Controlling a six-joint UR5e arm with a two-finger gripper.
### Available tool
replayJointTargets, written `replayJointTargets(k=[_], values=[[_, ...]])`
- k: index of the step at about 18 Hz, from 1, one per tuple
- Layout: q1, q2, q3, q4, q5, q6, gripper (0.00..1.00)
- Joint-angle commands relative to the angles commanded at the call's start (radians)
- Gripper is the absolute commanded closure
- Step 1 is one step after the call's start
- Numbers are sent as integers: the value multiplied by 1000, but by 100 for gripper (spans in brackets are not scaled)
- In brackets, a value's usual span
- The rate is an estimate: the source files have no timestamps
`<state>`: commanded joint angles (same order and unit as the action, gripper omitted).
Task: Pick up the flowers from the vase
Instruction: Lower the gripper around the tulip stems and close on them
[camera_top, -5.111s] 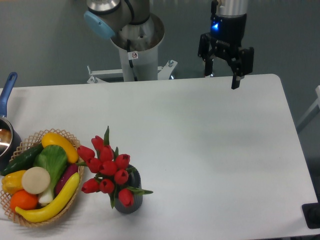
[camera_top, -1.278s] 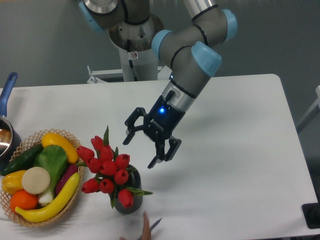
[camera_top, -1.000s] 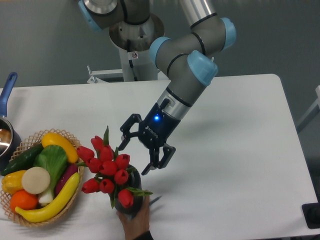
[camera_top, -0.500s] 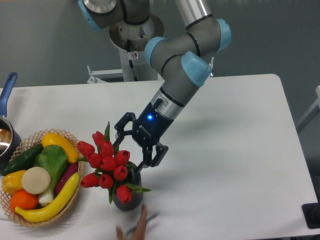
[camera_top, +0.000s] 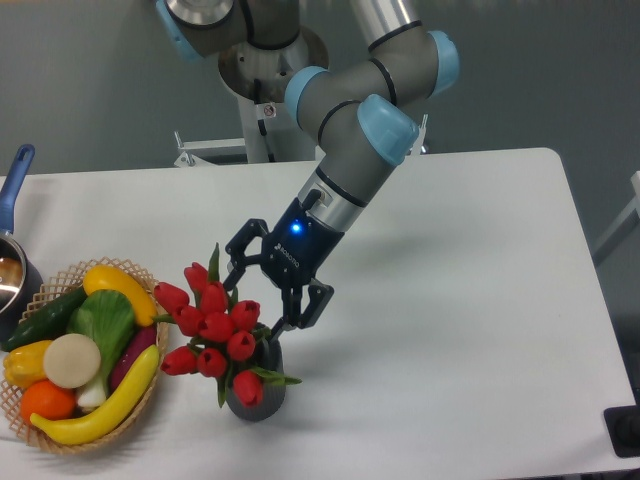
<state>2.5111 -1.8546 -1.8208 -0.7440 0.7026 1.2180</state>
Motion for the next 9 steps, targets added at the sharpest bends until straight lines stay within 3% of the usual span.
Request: replayJointTargets(k=[9], values=[[-24,-26,11,0,-5,-18,0]])
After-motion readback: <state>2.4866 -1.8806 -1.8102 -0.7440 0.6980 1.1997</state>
